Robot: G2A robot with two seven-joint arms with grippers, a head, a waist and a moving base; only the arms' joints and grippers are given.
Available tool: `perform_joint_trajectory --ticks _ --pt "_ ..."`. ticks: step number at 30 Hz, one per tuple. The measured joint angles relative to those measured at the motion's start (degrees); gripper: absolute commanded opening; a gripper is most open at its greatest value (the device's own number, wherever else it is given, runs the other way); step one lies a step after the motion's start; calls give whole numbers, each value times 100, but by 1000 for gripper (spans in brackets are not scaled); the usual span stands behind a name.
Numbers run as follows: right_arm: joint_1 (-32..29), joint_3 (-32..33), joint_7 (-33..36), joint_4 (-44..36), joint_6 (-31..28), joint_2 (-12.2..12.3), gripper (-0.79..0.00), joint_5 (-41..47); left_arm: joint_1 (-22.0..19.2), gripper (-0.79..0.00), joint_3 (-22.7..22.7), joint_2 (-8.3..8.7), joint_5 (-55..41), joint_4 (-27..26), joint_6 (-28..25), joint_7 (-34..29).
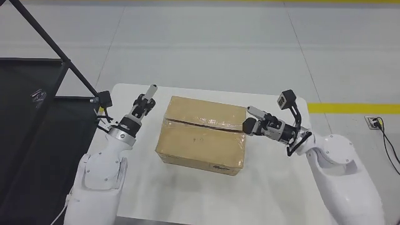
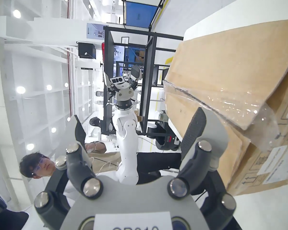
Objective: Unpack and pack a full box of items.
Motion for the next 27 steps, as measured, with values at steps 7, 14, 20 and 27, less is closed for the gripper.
perform_joint_trajectory --ticks 7,14,20,27 --pt "665 -517 17 916 143 -90 0 -45 84 0 -8 26 -170 76 -9 3" --pt "1013 -918 147 1283 414 -133 0 -380 64 0 -9 50 -253 124 21 18" --pt "1095 -1126 154 1262 523 -146 0 -634 70 0 5 69 -296 154 24 61" --pt "1153 -1325 -21 1216 488 -203 0 -577 91 0 -34 93 -325 219 61 174"
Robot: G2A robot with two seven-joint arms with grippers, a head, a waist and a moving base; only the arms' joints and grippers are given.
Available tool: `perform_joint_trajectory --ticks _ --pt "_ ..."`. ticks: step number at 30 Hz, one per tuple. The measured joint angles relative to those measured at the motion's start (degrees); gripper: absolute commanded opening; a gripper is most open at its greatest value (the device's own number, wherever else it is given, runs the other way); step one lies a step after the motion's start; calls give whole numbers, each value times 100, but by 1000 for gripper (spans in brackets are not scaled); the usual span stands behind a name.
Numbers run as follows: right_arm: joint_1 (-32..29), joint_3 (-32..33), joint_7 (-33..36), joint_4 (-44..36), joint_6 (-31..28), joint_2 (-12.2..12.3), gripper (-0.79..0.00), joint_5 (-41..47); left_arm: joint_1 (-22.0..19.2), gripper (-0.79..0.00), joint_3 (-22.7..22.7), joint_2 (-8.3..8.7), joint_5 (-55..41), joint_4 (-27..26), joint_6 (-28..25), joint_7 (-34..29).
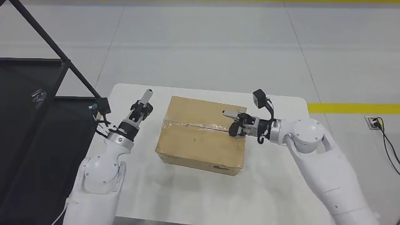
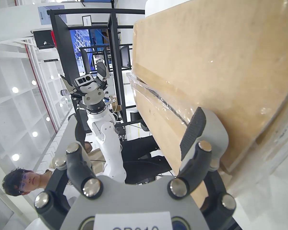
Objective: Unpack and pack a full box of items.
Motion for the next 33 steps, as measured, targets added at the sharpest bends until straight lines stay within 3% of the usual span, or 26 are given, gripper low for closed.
perform_joint_trajectory --ticks 15,33 --pt "667 -1013 -519 756 -280 -420 0 321 265 0 -354 78 -274 -4 -55 164" --pt "1686 -2322 -1113 1965 -481 -1294 0 725 666 0 -823 190 -695 -35 -273 54"
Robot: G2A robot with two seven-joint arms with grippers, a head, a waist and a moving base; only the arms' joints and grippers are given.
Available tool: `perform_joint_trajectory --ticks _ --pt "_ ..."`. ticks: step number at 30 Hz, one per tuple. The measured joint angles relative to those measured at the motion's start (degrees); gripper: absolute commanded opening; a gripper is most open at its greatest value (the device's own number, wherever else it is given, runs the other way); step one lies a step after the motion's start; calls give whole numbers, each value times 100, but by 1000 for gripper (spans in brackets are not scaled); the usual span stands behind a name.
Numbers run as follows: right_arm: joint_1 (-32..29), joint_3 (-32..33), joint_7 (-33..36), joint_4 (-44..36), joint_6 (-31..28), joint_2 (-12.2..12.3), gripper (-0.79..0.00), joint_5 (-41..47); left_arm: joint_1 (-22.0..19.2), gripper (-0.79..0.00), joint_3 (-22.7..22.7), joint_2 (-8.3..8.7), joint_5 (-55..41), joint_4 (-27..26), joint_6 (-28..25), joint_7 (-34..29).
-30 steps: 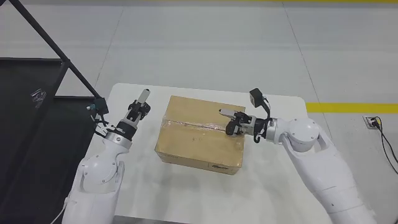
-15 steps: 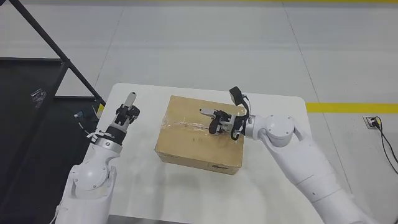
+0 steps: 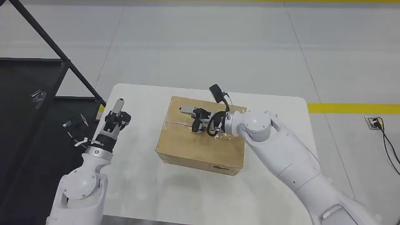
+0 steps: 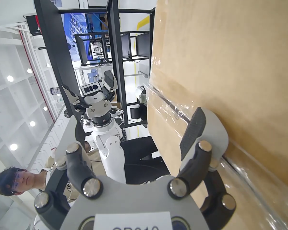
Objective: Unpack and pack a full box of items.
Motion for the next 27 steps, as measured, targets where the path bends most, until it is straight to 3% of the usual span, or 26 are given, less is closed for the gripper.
perform_joint_trajectory --ticks 10,19,27 --pt "265 -414 -1002 331 -135 -487 0 -127 122 0 -86 50 -141 -14 -93 -80" --pt "471 -589 -796 652 62 -784 0 -119 167 0 -70 79 -225 12 -118 -61" --pt "595 -688 -401 942 -235 -998 0 -163 157 0 53 91 -203 27 -95 3"
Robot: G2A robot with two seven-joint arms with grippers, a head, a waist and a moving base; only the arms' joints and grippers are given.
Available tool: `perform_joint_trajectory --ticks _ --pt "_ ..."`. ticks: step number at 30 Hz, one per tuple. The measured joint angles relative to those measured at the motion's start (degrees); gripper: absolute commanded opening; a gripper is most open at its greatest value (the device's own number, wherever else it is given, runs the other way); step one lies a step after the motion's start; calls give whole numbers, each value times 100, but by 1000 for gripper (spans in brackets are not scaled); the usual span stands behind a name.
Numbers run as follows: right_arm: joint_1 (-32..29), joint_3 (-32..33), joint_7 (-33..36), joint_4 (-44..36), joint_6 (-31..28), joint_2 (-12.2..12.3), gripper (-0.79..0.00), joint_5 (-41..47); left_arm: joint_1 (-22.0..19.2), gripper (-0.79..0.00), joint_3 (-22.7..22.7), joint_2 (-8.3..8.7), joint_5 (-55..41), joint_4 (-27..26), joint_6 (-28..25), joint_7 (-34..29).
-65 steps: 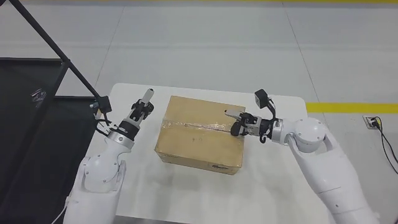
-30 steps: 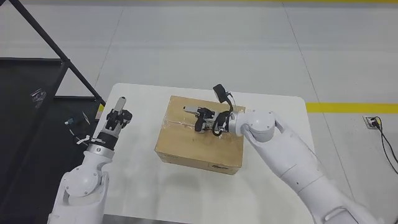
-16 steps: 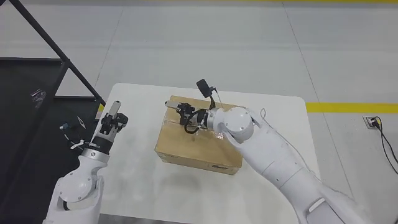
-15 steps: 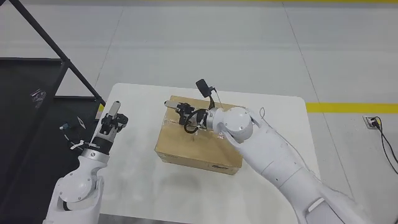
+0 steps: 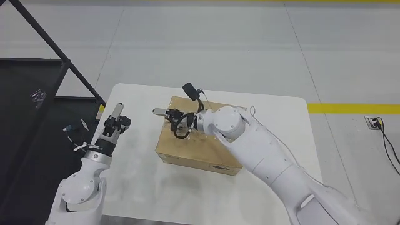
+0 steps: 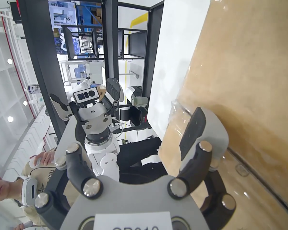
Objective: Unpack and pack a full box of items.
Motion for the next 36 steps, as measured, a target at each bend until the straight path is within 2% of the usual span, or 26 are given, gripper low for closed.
perform_joint_trajectory --ticks 9,13,18,27,36 --pt "101 188 600 274 18 3 0 -94 -90 0 180 10 68 8 89 53" --pt "27 372 1064 190 0 120 0 -151 -165 0 266 16 99 28 119 38" --pt "-176 631 968 -142 187 323 0 -497 -271 0 375 23 141 69 153 -10" --pt "-864 1357 753 -1368 1134 832 0 -1312 -451 0 530 35 178 185 176 -51" --pt "-2066 2489 715 -3316 1957 1385 0 -2200 -564 0 636 48 186 246 203 -65"
